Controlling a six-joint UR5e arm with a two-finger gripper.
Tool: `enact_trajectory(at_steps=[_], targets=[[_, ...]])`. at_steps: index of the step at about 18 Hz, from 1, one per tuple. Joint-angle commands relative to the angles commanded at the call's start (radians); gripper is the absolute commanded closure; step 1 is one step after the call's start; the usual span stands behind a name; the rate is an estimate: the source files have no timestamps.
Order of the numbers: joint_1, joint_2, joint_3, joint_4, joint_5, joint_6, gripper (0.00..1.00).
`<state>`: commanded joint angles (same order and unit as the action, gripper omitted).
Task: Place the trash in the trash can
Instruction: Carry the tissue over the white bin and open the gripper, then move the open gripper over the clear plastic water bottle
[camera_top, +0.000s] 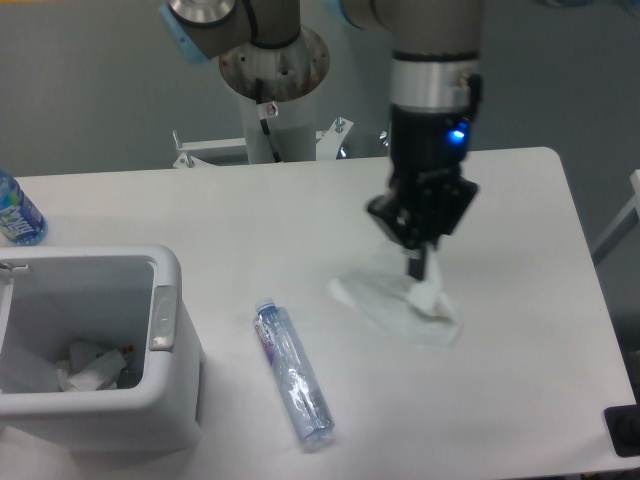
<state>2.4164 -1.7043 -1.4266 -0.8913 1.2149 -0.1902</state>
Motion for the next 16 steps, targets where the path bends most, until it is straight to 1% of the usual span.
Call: enact_trajectory(at_steps=[1,4,8,9,10,11,12,13,14,16], targets=[[-0.044,0.000,0.000,0.005,0.000,0.005,0.97],[-0.170,-0.006,-0.003,0.020,0.002,0.005,0.97],[-0.302,-0.038,-0.012,0.023,0.005,0.006,0.96],[-0.319,-0.043,-0.014,0.023,0.006,0.003,0.94],[-0.326,-0.043,-0.017,0.023,0.006,0.006,0.78],[-0.329,-0.046,-0.018,0.025,0.006,0.011,0.40],[-0.329,-0.049,-0.017,0.028,0.006,0.012,0.06],[-0.329,-0.049,-0.020,0.025,0.008,0.011,0.00],[-0.329,-0.044,-0.023,0.025,0.006,0.008,0.00],[-0.329,-0.044,-0.008,0.025,0.005,0.009,0.00]])
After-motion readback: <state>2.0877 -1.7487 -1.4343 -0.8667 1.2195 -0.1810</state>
